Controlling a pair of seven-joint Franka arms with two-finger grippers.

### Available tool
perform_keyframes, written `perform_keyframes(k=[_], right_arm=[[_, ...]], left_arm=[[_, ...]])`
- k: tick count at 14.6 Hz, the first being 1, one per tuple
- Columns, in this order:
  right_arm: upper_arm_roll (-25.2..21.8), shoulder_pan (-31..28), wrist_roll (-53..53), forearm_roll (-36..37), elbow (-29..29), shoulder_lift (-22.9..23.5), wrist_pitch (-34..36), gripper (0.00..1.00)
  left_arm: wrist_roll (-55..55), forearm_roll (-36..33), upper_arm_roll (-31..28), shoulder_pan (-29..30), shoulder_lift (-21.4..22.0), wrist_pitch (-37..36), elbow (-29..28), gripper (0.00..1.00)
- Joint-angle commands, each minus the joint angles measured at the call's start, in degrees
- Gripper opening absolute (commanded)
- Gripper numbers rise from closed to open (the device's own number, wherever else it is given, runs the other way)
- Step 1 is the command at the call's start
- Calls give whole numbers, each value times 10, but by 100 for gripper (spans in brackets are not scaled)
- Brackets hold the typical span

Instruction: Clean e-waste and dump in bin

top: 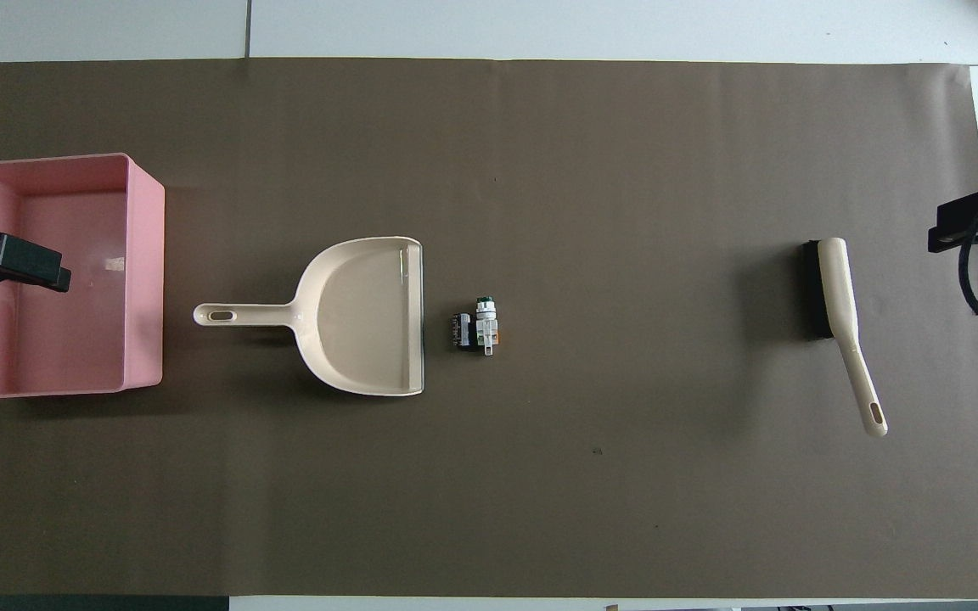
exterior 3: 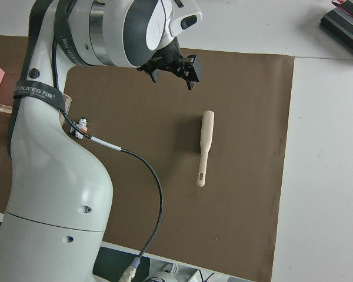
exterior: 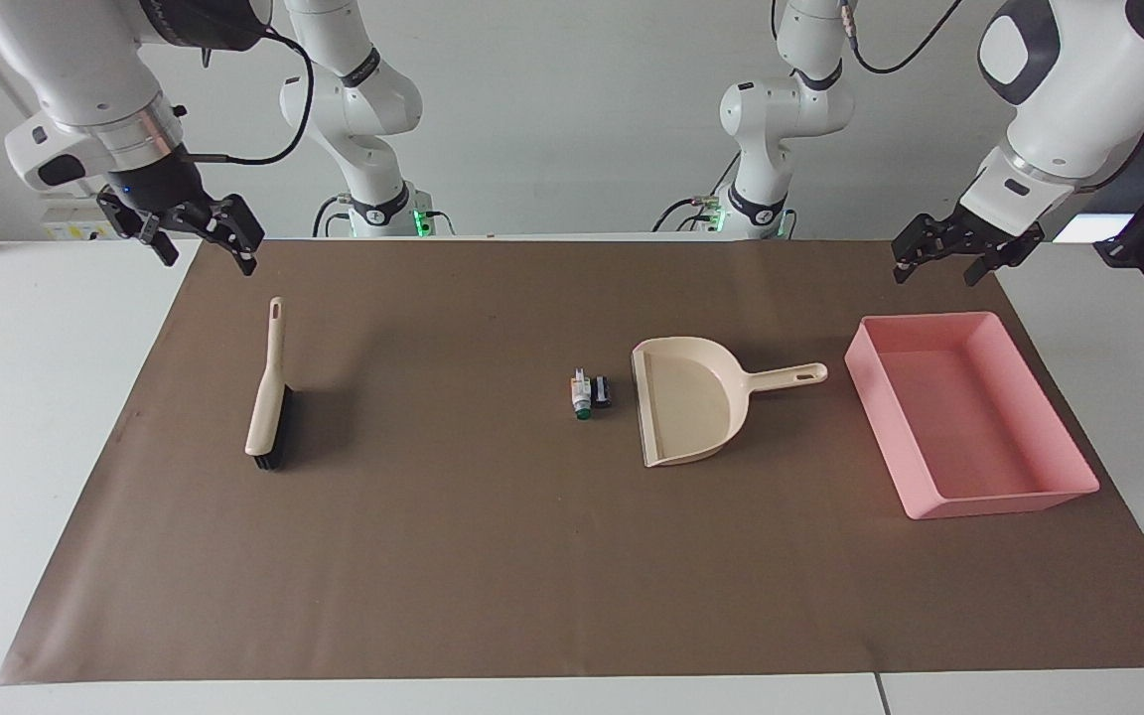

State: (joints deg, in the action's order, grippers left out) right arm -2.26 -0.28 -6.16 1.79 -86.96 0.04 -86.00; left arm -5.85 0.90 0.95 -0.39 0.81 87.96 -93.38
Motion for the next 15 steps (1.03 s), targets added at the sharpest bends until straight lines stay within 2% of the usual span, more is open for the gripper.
perform_keyframes(k=[1, 7, 10, 12, 15], right_arm=[[1, -2, 14, -2, -3, -2, -7, 99], [1, -2, 14, -3, -3, -2, -7, 99], [1, -2, 14, -3, -29, -13, -12, 99], [1, -9, 19, -3, -77, -33, -46, 99], [-3, -31, 71, -3, -220, -92, -146, 99]], left_arm=[[-4, 6, 2, 7, 13, -2, -12, 100], [-3, 5, 2, 7, 13, -1, -12, 100], [4, 0, 3, 5, 13, -3, -11, 100], [5, -1, 3, 1, 13, -4, -12, 100], [5, -3, 3, 7, 13, -6, -13, 100]])
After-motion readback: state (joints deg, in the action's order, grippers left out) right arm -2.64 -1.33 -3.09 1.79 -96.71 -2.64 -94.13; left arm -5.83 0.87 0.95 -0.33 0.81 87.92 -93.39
